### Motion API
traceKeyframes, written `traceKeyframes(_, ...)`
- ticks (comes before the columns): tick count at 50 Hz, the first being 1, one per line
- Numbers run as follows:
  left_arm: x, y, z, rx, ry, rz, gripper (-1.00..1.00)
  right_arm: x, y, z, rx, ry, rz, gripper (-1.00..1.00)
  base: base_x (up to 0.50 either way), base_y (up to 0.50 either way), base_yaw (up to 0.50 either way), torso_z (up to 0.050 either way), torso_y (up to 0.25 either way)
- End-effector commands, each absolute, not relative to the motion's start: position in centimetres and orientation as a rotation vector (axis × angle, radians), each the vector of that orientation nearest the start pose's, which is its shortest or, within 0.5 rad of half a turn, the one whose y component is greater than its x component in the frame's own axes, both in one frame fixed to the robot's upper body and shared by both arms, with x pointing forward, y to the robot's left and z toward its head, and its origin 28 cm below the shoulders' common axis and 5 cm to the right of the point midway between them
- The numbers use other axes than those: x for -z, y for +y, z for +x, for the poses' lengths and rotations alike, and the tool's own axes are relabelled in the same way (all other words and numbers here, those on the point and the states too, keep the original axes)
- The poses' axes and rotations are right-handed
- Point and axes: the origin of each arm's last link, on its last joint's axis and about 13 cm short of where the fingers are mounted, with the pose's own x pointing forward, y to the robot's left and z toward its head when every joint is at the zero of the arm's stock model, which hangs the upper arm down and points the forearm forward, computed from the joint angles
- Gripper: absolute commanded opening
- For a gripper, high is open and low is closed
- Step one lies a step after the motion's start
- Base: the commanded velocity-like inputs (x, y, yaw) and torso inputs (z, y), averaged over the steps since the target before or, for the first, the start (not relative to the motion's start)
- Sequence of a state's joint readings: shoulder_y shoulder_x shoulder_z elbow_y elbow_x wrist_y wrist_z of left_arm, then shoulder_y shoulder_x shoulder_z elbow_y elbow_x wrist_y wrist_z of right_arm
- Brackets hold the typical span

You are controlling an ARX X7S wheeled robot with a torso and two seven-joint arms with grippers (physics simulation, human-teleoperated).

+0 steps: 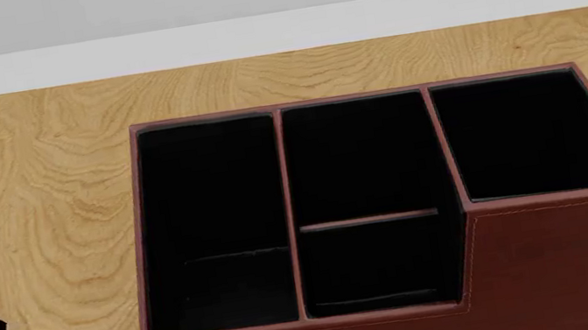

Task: Pick up the white mug and place it to the right of the caddy.

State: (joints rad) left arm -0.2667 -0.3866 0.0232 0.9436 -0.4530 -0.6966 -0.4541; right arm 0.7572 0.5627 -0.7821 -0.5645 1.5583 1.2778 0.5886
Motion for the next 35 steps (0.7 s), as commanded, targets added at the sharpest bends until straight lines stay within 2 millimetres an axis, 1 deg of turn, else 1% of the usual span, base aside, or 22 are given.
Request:
traceKeyframes(1, -20.2, 22.5, 18.7, -0.069, -0.449, 0.021, 1.0, -16.3, -7.1, 18.2, -0.895, 0.676, -0.379, -1.0, 0.0, 0.0, 0.0, 0.0, 0.0)
traceKeyframes(12, -20.3, 22.5, 18.6, -0.067, -0.452, 0.02, 1.0, -17.0, -7.7, 19.2, -0.855, 0.655, -0.352, -1.0, 0.0, 0.0, 0.0, 0.0, 0.0)
traceKeyframes(21, -20.4, 22.4, 18.5, -0.065, -0.455, 0.018, 1.0, -17.7, -8.0, 19.4, -0.837, 0.637, -0.345, -1.0, 0.0, 0.0, 0.0, 0.0, 0.0)
traceKeyframes(29, -20.4, 22.4, 18.4, -0.065, -0.456, 0.017, 1.0, -18.7, -8.4, 19.8, -0.811, 0.606, -0.332, -1.0, 0.0, 0.0, 0.0, 0.0, 0.001)
traceKeyframes(35, -20.4, 22.4, 18.4, -0.065, -0.455, 0.016, 1.0, -19.5, -8.7, 19.8, -0.799, 0.583, -0.326, -1.0, 0.0, 0.0, 0.0, 0.0, 0.0)
